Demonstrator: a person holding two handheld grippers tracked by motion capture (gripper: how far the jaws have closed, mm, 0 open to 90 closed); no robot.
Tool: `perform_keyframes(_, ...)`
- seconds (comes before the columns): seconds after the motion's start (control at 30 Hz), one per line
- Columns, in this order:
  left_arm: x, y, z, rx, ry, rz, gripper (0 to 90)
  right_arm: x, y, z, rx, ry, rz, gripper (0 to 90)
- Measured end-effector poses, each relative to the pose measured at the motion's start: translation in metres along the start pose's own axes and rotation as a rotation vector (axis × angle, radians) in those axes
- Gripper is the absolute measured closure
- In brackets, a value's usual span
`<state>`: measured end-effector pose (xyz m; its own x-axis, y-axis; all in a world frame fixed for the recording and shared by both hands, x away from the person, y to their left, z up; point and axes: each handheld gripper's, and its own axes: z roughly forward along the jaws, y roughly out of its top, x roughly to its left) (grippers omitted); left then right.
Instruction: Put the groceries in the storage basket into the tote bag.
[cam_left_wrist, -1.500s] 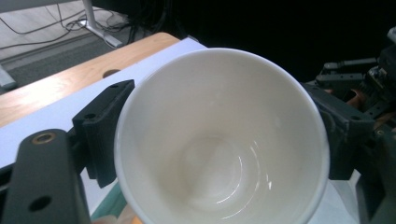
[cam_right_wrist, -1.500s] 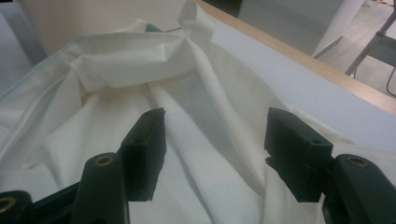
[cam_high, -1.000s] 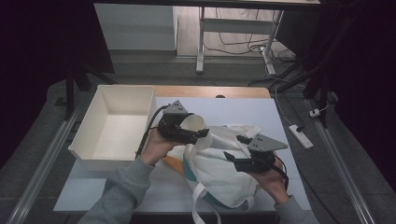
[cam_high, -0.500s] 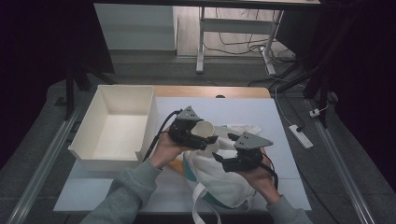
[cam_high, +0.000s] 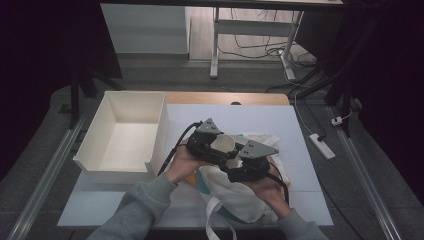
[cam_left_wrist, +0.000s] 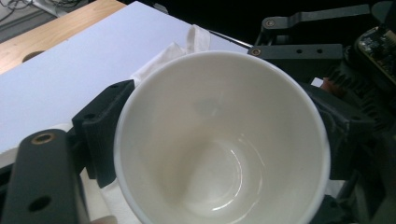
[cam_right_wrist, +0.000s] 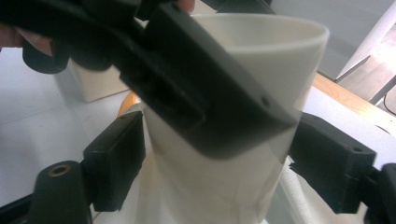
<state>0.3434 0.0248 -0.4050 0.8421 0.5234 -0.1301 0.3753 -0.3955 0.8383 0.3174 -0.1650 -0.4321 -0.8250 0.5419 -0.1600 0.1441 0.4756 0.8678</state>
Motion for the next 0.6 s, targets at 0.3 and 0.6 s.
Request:
perform_keyframes(0.3, -0.0028, -0.0015, 0.0052, 0.012, 0.012, 0.006, 18.7, -0.0019, -0.0017, 0.0033, 0.020, 0.019, 0.028, 21.0)
perform_keyframes(0.6, -0.0028, -0.0023, 0.0074, 0.024, 0.000, 0.008, 18.2, 0.0007, -0.0023, 0.0045, 0.039, -0.005, 0.018, 22.1)
